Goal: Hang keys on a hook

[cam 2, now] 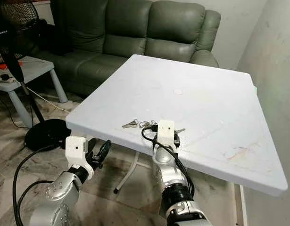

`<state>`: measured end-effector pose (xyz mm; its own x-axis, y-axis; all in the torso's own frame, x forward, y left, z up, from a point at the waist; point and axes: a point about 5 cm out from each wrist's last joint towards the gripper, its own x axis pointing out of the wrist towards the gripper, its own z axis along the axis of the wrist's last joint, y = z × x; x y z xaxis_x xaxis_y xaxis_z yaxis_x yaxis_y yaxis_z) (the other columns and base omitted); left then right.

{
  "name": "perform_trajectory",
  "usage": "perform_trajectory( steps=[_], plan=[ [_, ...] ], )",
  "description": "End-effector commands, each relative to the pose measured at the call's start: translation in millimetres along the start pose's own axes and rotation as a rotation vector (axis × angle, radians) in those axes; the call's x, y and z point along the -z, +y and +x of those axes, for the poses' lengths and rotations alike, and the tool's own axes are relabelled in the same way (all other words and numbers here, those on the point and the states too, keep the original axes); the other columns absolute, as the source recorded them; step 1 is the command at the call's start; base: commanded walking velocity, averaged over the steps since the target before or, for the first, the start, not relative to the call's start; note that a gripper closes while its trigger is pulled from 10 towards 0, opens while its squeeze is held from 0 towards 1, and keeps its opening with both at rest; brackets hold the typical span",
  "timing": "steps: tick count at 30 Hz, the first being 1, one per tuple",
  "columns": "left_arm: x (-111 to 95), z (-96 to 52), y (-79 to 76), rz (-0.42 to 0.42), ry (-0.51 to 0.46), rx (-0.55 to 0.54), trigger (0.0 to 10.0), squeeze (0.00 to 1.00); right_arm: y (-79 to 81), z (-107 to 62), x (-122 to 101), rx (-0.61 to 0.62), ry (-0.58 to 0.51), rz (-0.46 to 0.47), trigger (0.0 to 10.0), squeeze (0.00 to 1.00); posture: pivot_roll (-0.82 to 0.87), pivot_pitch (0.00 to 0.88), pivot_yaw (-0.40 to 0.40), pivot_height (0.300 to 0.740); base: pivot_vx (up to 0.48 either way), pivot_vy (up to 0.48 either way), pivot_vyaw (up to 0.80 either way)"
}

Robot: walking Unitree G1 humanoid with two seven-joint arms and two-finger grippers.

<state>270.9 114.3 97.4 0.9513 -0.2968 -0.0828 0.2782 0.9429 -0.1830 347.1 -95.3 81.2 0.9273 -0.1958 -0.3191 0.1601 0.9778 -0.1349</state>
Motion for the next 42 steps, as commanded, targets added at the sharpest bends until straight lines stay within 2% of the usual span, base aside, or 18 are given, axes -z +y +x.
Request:
perform_trajectory(
  steps=[1,19,31,36,38,39,40,42],
  plan=[
    [-2,-1.4,-0.3,0.012,0.000,-0.009,10.0,0.00,1.2,-1.5,-3,-0.002,-0.021,-0.007,0.0,0.00,0.26,0.032,-0.049,0.740,0.000,0.000,0.00],
    [-4,-1.4,-0.3,0.017,0.000,-0.020,10.0,0.00,1.5,-2.2,-6,0.030,-0.024,0.028,0.0,0.00,0.26,0.037,-0.048,0.740,0.000,0.000,0.00],
    [-5,0.5,-1.5,0.020,-0.003,-0.022,10.0,0.00,-0.7,-0.5,-7,0.090,-0.006,0.007,0.0,0.00,0.26,0.032,-0.045,0.740,0.000,0.000,0.00],
    [-5,1.9,-2.1,0.023,-0.005,-0.020,10.0,0.00,-7.3,1.0,-11,0.123,-0.046,-0.003,0.0,0.00,0.26,0.026,-0.044,0.740,0.000,0.000,0.00],
    [-6,4.3,-1.9,0.027,-0.008,-0.021,10.0,0.00,-15.4,1.9,-20,0.127,-0.134,-0.009,0.0,0.00,0.25,0.017,-0.042,0.740,0.000,0.000,0.00],
    [-6,4.3,-1.9,0.027,-0.008,-0.021,10.0,0.00,-15.4,1.9,-20,0.127,-0.134,-0.009,0.0,0.00,0.25,0.017,-0.042,0.740,0.000,0.000,0.00],
    [-7,5.8,-1.5,0.028,-0.011,-0.023,10.0,0.00,-18.4,1.1,-26,0.113,-0.200,-0.011,0.0,0.00,0.25,0.011,-0.041,0.740,0.000,0.000,0.00],
    [-7,5.8,-1.5,0.028,-0.011,-0.023,10.0,0.00,-18.4,1.1,-26,0.113,-0.200,-0.011,0.0,0.00,0.25,0.011,-0.041,0.740,0.000,0.000,0.00]
  ],
)
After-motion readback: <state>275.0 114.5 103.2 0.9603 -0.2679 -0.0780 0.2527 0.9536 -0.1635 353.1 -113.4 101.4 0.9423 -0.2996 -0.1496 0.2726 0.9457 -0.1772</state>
